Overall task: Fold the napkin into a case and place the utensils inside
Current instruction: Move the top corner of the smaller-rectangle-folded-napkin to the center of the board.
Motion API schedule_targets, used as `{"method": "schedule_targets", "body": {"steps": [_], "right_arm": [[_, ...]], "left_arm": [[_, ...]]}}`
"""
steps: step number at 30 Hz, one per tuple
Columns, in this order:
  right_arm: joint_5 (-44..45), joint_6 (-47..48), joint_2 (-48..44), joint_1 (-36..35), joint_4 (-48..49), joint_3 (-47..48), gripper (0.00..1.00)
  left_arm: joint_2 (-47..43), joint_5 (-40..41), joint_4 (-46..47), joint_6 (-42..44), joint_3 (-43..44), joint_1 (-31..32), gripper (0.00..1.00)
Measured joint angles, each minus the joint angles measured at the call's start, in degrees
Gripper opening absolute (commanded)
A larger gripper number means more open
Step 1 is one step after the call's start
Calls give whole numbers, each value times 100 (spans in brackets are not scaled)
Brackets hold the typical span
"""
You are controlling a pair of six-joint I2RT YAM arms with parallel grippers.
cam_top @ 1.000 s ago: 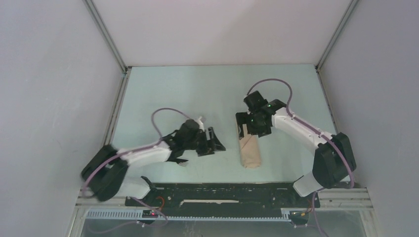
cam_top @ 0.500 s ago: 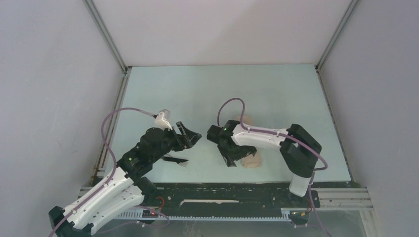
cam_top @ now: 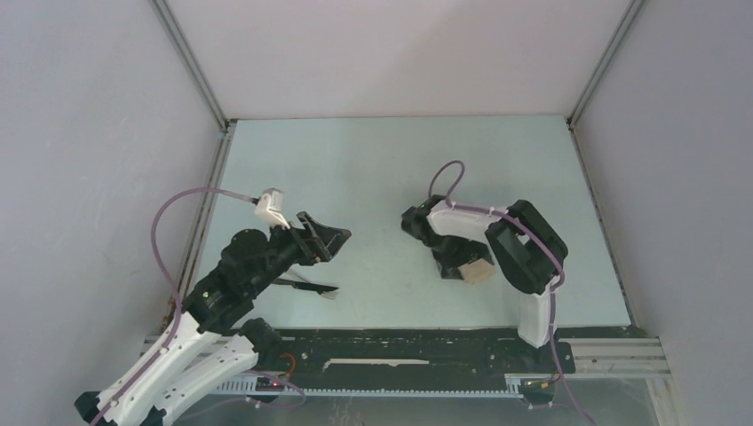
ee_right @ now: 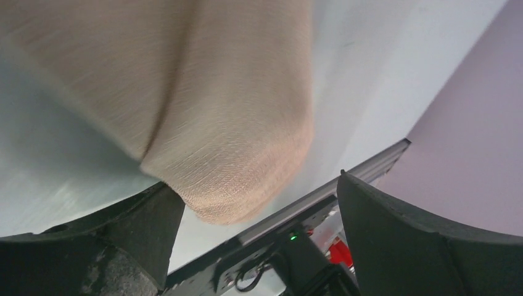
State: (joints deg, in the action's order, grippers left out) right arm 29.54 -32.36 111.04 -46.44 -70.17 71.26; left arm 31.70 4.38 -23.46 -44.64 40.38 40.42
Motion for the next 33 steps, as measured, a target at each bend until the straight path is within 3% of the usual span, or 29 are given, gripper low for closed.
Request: {"method": "schedule_targets", "body": {"steps": [10,18,22,28,33], "right_arm": [[1202,931,437,2503,227,184,100],[1200,1805,496,3578,1333,817,100],[426,1727,4,3571,1659,483,100],[-1777,1241,-1773,3099,2507,-894,96],[-2907,968,-1609,3027,3587,-1099,94]], "left_arm": [[-96,2,-273,256,210,-33,86],[15,-13,-420,378,210,-96,86],[103,-24,-415,417,210,-118,87],[238,-63,-409,420,210,-179,87],[319,-94,-411,422,210,-221,87]]}}
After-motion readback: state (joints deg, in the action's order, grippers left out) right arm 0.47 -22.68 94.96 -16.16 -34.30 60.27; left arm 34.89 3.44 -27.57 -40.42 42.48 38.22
